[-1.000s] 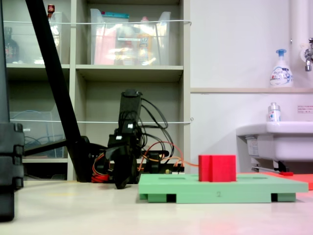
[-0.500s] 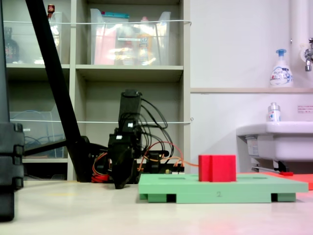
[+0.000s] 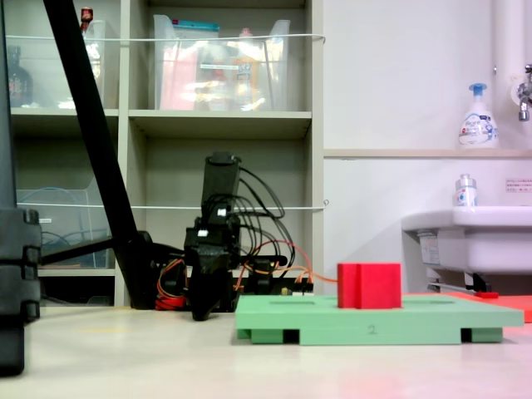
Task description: Put the cross columnar block into the corresponding hole
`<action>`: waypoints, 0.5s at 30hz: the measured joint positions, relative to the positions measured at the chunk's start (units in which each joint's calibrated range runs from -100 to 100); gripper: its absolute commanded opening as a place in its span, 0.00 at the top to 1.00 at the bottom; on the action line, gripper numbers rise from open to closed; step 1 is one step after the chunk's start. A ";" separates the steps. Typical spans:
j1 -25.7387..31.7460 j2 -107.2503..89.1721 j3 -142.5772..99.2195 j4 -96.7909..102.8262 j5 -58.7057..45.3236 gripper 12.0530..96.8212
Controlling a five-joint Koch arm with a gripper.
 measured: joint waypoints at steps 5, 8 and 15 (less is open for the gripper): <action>0.00 0.00 -0.10 0.00 0.00 0.54; 0.00 0.00 -0.10 0.00 0.00 0.54; 0.00 0.00 -0.10 0.00 0.00 0.54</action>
